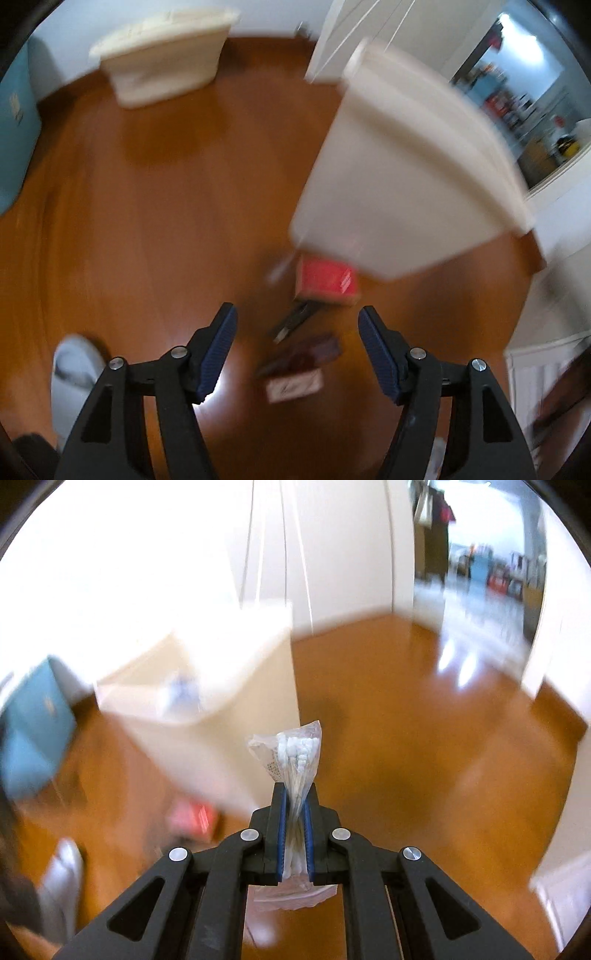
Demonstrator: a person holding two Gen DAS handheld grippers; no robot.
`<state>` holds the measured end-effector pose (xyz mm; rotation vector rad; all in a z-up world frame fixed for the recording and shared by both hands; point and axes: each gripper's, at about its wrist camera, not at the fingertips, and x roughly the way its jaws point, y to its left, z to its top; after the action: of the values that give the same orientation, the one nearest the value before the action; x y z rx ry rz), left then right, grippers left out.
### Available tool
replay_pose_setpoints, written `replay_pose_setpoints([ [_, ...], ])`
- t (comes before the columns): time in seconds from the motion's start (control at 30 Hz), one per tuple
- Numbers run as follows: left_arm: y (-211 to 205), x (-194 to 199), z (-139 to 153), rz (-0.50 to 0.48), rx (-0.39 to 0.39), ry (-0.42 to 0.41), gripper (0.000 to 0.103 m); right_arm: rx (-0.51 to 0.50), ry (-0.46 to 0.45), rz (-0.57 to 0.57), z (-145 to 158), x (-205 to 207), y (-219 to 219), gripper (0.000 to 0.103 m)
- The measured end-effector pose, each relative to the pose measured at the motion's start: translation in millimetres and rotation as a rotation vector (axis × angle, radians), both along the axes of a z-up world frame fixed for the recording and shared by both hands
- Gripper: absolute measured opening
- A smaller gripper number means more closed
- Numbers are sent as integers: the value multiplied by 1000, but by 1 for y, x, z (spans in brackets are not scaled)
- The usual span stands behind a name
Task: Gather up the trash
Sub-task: 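Drop the cotton swab bag into the wastebasket from the right tool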
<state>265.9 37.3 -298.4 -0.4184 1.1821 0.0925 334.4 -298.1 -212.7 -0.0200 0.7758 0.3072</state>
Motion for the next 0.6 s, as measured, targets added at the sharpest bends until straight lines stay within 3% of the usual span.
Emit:
replay_pose_setpoints([
  [0.13, -2, -6, -32, -32, -12, 83, 67, 133, -162, 49, 81, 27, 15, 8],
  [0.27, -14, -11, -47, -118, 21, 115, 67, 190, -178, 151, 104, 59, 56, 8],
  [0.4, -31, -19, -60, -244, 79, 130, 67, 143, -100, 238, 83, 93, 108, 8],
  [0.47, -40, -24, -65, -307, 113, 133, 67, 122, -10, 275, 61, 113, 131, 9],
  [0.53, -50, -27, -71, -373, 135, 145, 67, 56, 96, 309, 31, 130, 157, 10],
  [0.6, -59, -28, -76, -440, 155, 158, 67, -18, 133, 325, 14, 140, 172, 11],
])
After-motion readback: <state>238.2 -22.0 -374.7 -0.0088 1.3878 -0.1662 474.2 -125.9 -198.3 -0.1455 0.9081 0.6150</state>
